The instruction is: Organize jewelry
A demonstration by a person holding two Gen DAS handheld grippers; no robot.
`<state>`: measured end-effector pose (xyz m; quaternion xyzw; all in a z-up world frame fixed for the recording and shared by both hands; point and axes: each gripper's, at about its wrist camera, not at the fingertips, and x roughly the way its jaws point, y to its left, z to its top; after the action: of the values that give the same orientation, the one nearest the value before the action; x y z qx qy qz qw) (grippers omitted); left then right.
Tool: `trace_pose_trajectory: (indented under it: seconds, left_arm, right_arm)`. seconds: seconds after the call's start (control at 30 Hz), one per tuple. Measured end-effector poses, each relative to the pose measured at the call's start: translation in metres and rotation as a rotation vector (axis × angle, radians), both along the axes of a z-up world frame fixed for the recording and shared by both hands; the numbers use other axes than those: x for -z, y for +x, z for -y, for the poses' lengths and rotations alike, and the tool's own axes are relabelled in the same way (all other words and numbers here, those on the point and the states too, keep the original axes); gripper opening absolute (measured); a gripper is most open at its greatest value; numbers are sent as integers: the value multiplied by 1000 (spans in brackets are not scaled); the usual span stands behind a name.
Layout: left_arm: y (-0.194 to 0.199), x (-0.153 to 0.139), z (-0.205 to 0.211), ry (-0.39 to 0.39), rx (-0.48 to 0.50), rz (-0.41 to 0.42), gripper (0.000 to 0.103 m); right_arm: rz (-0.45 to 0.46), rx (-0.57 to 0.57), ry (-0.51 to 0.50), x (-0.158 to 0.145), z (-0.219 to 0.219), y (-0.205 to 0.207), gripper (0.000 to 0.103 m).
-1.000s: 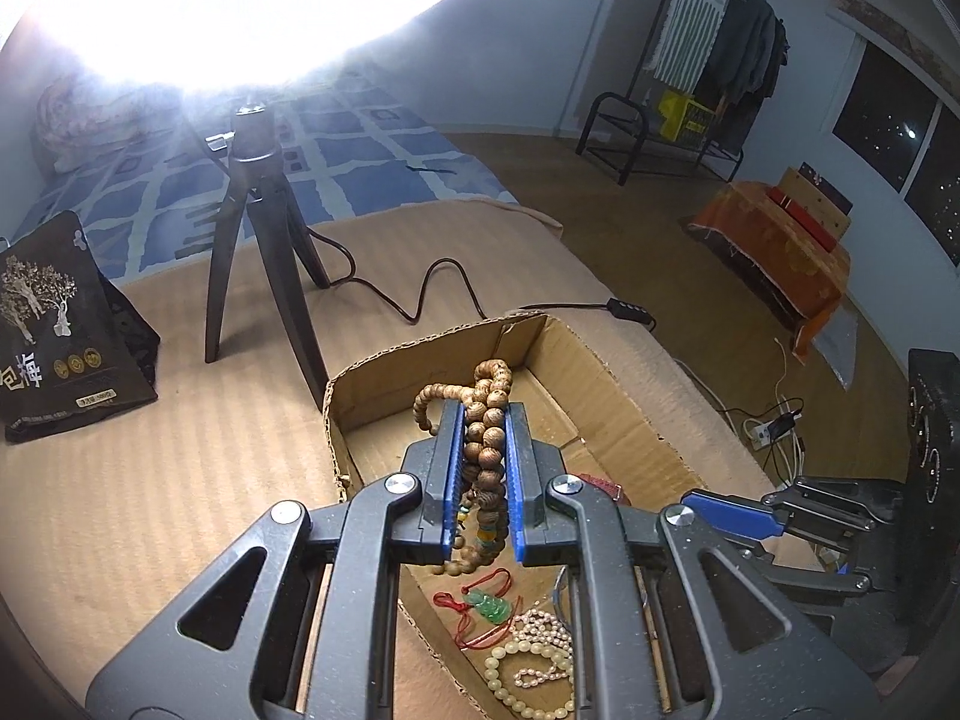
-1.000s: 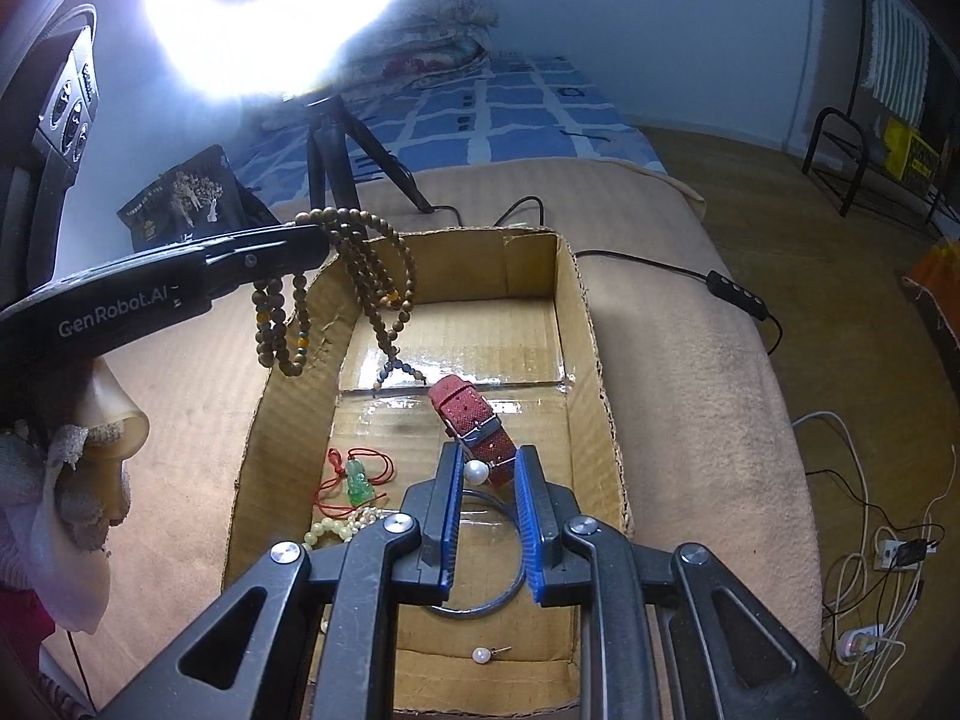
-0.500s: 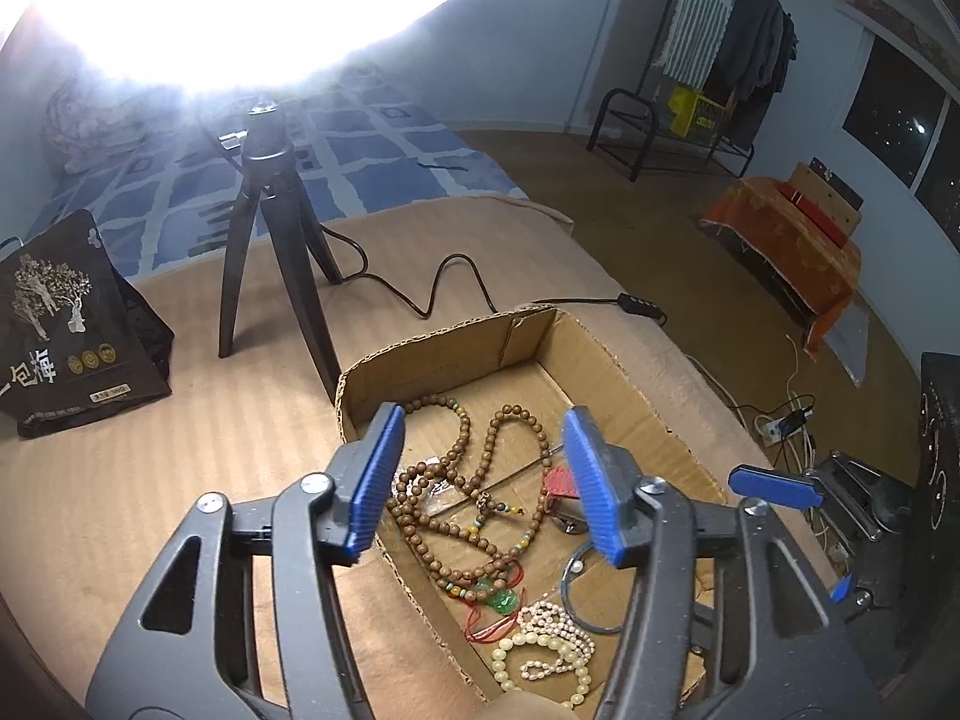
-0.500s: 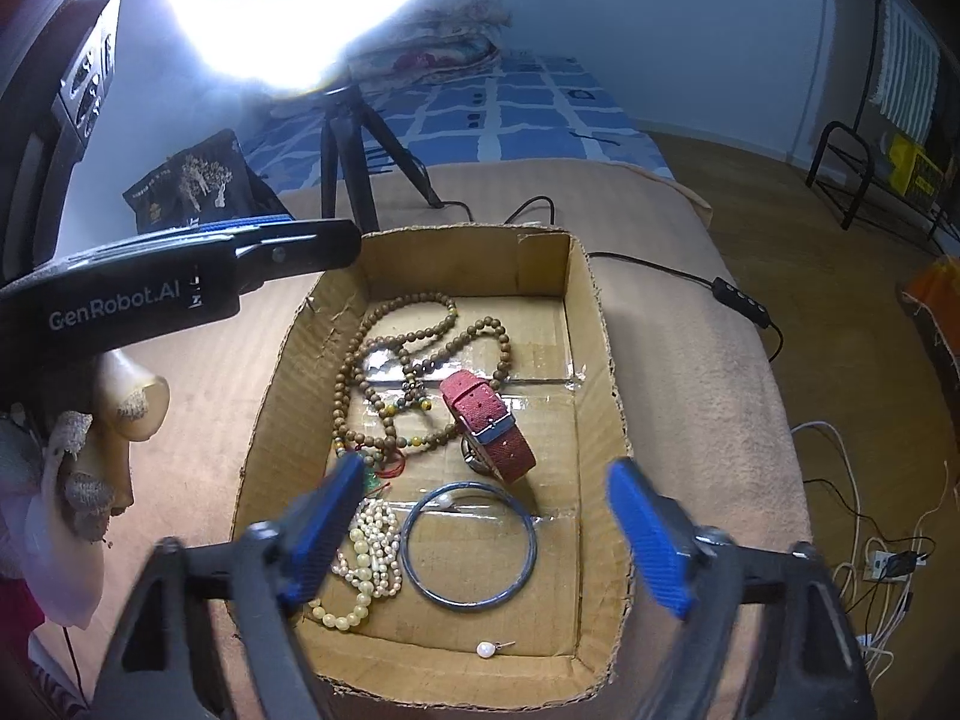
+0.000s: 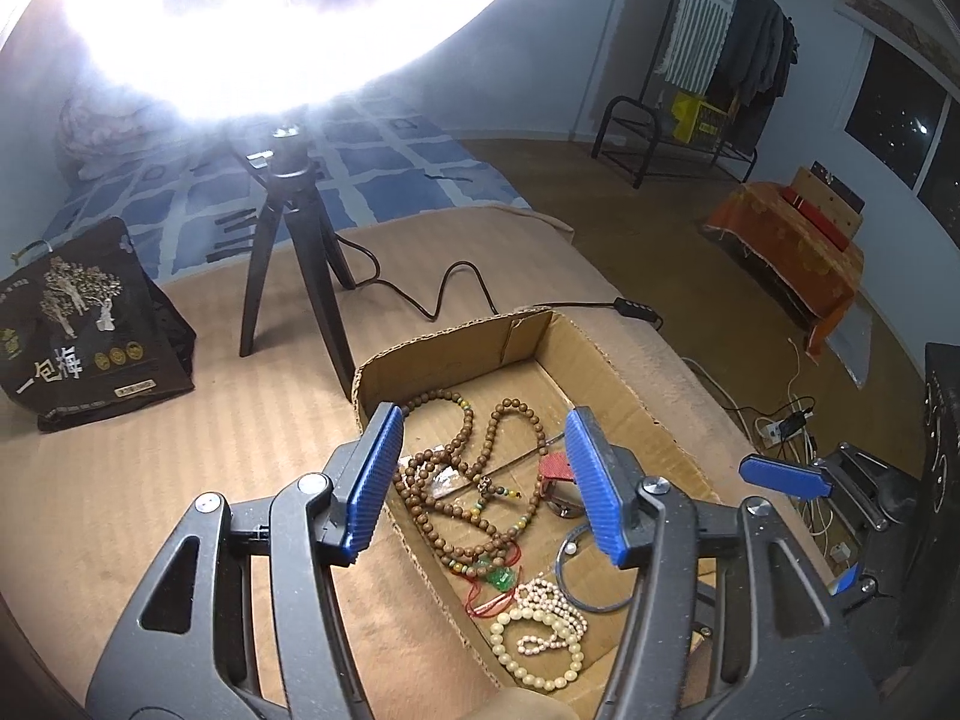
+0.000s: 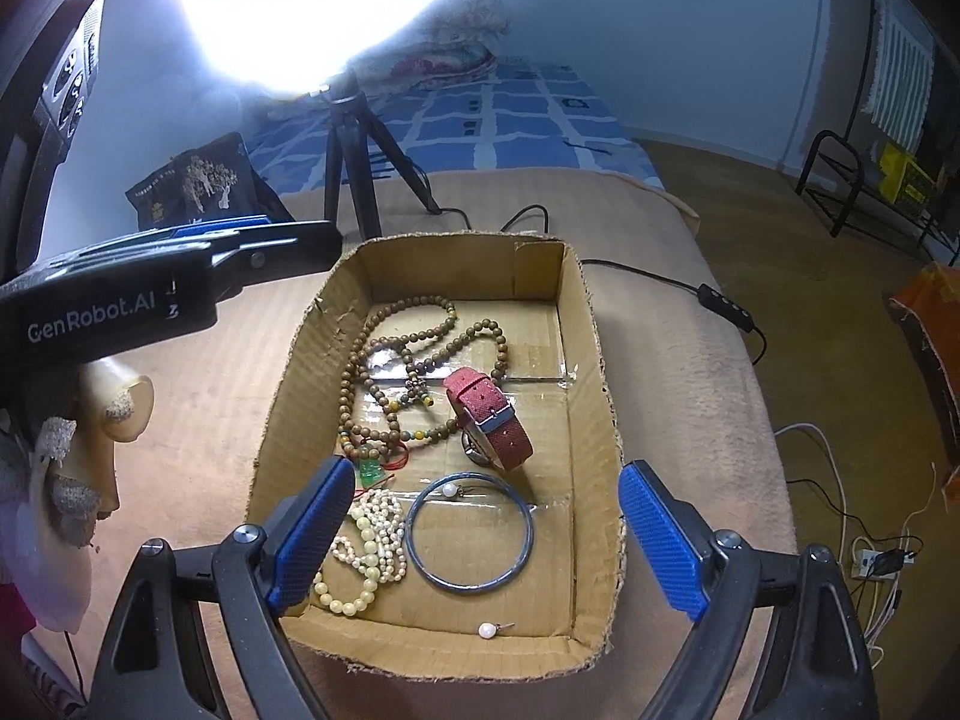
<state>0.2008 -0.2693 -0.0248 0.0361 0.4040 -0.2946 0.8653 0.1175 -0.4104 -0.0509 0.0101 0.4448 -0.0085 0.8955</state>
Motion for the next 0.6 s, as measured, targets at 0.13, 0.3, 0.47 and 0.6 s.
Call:
trace_pose_trajectory:
  seconds: [0.13, 0.3, 0.47, 0.6]
  left_arm:
    - [-11, -11, -7, 3, 0, 19, 58]
    - [-29, -27, -19, -4, 5, 45, 58]
    - [-47, -44, -33, -14, 0, 70, 58]
    - [-65, -57, -45, -10, -7, 98, 64]
  right_arm:
    - [24, 2, -4, -12, -3, -10, 91]
    - [51, 11, -7, -26, -8, -23, 92]
    - [89, 10, -30, -42, -17, -40, 93]
    - [123, 22, -52, -54, -21, -52, 93]
